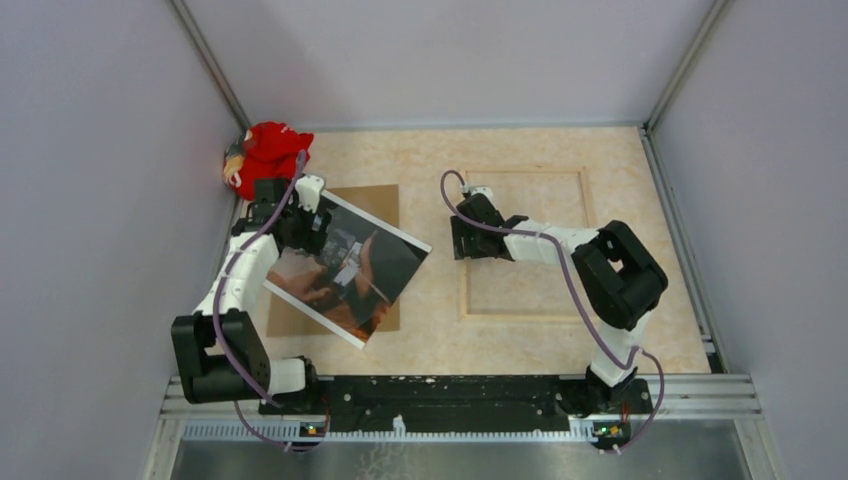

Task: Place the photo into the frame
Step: Move the photo frame to the center of the board.

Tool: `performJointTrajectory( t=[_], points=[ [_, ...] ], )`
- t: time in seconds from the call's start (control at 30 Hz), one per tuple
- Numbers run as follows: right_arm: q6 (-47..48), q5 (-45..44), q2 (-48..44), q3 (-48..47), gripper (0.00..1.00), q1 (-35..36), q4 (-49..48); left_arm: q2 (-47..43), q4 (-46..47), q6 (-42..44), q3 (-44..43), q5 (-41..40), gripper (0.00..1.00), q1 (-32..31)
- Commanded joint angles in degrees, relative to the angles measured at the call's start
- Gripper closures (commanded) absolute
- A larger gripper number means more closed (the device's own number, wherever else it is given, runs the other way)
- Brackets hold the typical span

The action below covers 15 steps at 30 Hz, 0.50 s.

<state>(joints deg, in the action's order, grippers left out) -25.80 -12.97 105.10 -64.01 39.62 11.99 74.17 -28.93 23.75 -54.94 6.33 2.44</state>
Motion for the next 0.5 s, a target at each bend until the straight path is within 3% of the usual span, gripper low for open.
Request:
performJointTrajectory(
  t=[0.0, 0.2, 0.3, 0.37, 0.47],
  points=[
    [0.9, -1.0, -3.1, 1.8, 0.34, 0.5, -2.3, 3.1, 2.7, 0.9, -0.8, -0.5, 0.01, 3.4],
    [1.7, -2.0, -5.7, 4.2, 0.49, 0.5, -1.6, 3.6, 2.7, 2.0, -1.5, -1.0, 0.02, 5.4],
    [2.2, -3.0, -7.7, 5.2, 0.50, 0.5, -1.2, 4.1, 2.1, 2.9, -2.4, -0.4, 0.02, 7.0],
    [2.8, -3.2, -9.0, 4.0, 0.46, 0.5, -0.5, 4.5, 1.4, 3.6, -3.1, 0.3, 0.02, 8.4],
    [4.5, -2.8, -11.5, -0.2, 0.29, 1.3, 1.2, 5.6, -0.5, 4.5, -4.7, 1.4, 0.01, 10.2]
  ],
)
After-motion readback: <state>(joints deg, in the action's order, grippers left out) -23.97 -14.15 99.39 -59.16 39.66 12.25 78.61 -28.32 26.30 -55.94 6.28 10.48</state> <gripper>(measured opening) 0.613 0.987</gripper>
